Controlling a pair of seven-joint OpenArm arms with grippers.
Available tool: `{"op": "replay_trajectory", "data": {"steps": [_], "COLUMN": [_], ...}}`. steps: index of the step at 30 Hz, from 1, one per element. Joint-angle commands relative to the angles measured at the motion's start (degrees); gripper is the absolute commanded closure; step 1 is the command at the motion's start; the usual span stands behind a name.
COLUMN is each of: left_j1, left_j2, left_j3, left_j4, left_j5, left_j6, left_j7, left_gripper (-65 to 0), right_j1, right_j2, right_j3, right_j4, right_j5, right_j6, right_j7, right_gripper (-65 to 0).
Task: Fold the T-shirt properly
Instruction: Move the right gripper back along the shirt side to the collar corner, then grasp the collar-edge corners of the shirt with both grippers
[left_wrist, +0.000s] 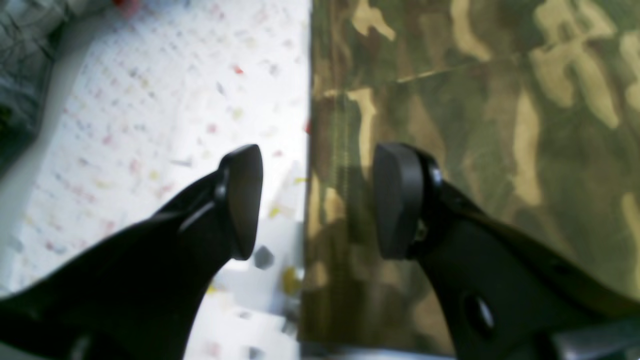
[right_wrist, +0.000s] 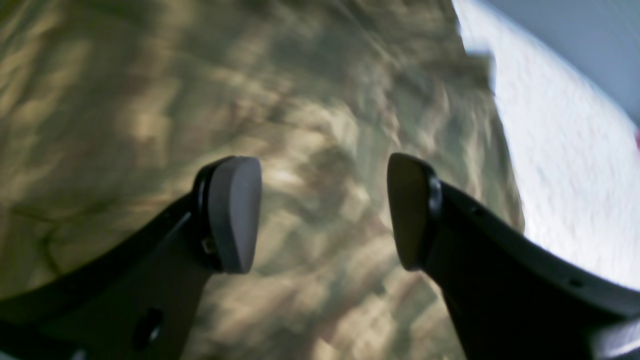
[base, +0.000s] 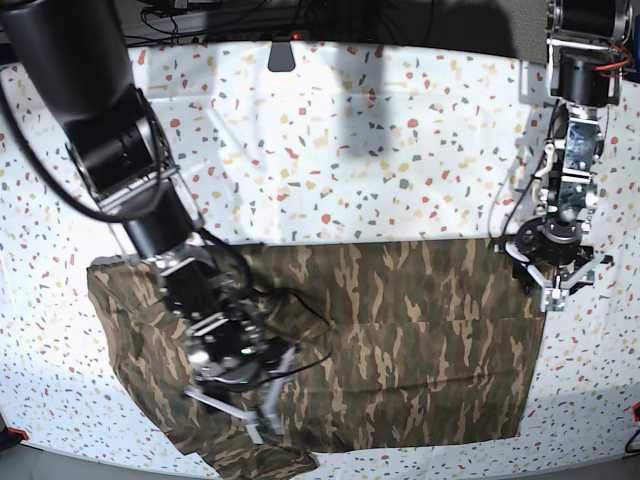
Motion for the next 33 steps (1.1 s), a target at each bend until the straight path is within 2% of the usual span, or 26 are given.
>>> {"op": "replay_trajectory", "data": {"steps": [1,5,7,9,11,15,21,26,33], "left_j1": [-1.3,-1.3,-1.3,-1.3,-1.5,-2.9,-2.2,4.2,15.2], "left_j2": [-0.7,-0.3,0.9,3.1,5.3,8.0,7.8,6.0,2.4], "left_j3": [-0.3,-0.3,-0.3,-0.3,-0.3,-0.3,-0.3,-0.3,-0.3], "left_j4": [1.7,4.2,4.6,4.4,2.9,-3.7,-13.2,-10.7,0.6], "left_j5": [-2.3,-11.7,-15.1,-15.6,-15.5,-14.1,-13.9,-14.0,-14.0], "left_j6": [0.6,-0.5,-3.0,-5.1,-5.3,-5.2,-5.3,-5.3,-5.3], "left_j7": [-1.5,-1.9,-2.0,-1.9,-2.0,-1.9,-1.9,-0.3,-0.6], "left_gripper": [-34.2,-34.2,-34.2,-34.2,-34.2,-34.2,-34.2,-34.2,-34.2], "right_j1": [1.4,-2.5,-4.8,-7.4,-9.6,-12.9,-18.3,-23.7,-33.0], "right_j2": [1.4,3.9,4.6,5.1,5.6,7.1,9.6,11.8,15.5], "right_j3": [3.4,17.0,22.3,26.2,28.2,28.6,28.6,28.6,28.6], "right_j4": [1.5,1.9,1.9,1.9,1.9,1.9,1.9,3.8,16.9], "right_j5": [0.9,5.5,5.7,5.6,5.3,4.6,2.3,4.7,7.0], "right_j6": [1.0,14.5,17.6,19.5,21.3,21.9,21.9,22.0,22.0], "right_j7": [1.1,1.9,3.1,4.0,5.3,6.2,5.0,2.1,-1.3], "right_gripper": [-39.4,-39.4,-39.4,-39.4,-39.4,-39.4,-39.4,-39.4,-39.4]}}
